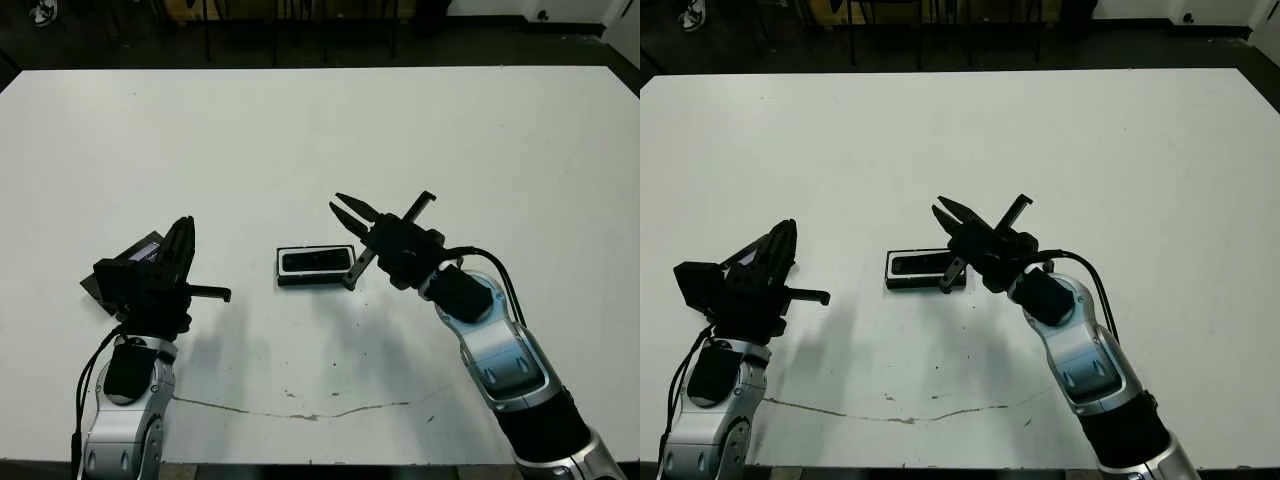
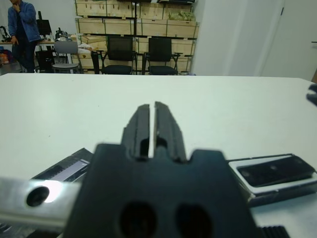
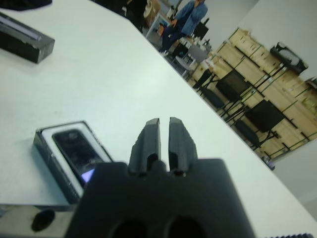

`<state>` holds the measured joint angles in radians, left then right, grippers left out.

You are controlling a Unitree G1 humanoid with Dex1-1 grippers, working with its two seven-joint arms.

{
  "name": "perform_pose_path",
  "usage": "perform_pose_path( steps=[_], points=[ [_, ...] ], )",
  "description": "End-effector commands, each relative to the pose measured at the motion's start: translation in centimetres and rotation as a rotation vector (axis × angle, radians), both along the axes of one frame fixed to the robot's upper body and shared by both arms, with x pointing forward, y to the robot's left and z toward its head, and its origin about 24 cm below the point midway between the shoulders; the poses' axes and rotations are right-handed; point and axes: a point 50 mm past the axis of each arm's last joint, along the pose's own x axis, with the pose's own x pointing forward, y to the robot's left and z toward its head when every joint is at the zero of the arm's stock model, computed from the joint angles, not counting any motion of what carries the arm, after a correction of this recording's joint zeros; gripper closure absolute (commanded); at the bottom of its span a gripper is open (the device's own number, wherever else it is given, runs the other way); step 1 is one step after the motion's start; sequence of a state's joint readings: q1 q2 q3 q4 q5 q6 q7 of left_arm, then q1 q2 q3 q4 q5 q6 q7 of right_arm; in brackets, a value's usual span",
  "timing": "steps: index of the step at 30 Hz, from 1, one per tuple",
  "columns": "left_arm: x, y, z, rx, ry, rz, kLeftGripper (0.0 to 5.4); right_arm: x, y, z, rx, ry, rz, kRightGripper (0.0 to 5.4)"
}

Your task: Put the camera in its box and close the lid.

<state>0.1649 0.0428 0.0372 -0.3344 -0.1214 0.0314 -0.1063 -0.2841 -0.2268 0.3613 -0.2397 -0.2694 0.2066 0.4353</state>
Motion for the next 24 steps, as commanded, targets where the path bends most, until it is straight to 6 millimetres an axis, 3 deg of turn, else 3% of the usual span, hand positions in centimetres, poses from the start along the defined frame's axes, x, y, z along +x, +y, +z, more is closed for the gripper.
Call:
perform_pose_path(
  steps=[1,15,24],
  points=[
    [-0.2,0.1,-0.5,0.014,0.032,0.003,5.4,-0.2,0.0,-1.6,-0.054,0.073,0.009,5.38],
    [-0.2,0.1,-0.5,0.0,0.031,0.003,5.4,-2.3,-1.2,-6.6,-0.192,0.299,0.046,5.38],
    [-0.3,0.2,-0.5,0.011,0.035,0.007,5.4,-2.4,-2.7,-8.0,-0.228,0.343,-0.015,5.38]
  ],
)
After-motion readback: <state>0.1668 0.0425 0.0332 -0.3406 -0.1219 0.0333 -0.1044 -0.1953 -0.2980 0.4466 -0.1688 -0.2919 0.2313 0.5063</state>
